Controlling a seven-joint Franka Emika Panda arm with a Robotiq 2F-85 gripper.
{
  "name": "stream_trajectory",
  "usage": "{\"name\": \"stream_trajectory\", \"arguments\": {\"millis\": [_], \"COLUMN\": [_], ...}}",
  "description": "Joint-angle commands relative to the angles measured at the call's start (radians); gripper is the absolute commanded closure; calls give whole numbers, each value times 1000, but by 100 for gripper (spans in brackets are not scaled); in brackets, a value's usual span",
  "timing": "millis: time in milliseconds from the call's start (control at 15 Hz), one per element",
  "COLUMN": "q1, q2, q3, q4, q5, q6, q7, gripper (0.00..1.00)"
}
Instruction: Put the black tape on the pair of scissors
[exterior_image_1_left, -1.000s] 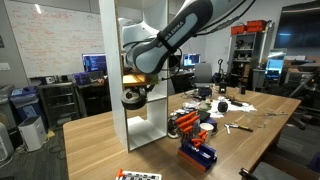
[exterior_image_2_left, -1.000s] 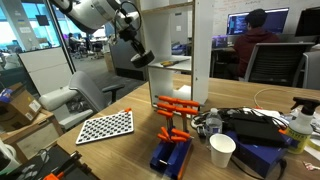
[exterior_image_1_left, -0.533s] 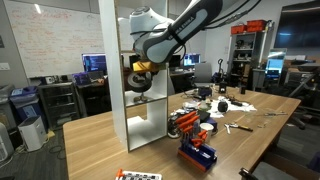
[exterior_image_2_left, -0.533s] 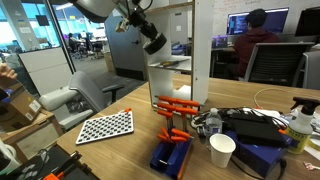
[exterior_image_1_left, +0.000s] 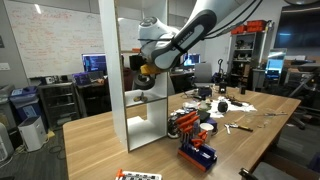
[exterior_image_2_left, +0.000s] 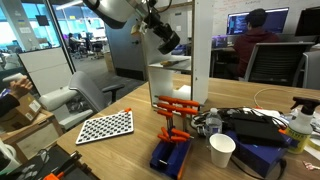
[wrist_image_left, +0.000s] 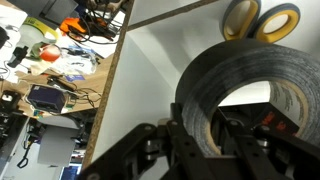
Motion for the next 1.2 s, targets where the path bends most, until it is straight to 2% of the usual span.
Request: {"name": "stream_trajectory", "arguments": {"millis": [0, 67, 133, 200, 267, 533, 667, 933, 1133], "q1": [-10, -9, -10, -7, -5, 0, -1, -2, -1], "q2": [105, 127, 145, 161, 172, 192, 193, 152, 95], "q3": [-1, -3, 0, -2, -3, -8, -9, -3, 5], "q4": [97, 111, 126, 140, 154, 202, 215, 175, 109], "q5": [-7, 4, 23, 31, 37, 43, 46, 89, 174], "q6": [33, 31, 23, 20, 17, 14, 11, -27, -106], "q7": [5, -1, -17, -19, -24, -28, -29, -35, -56], "gripper": [92, 92, 44, 42, 36, 5, 0, 0, 1]}}
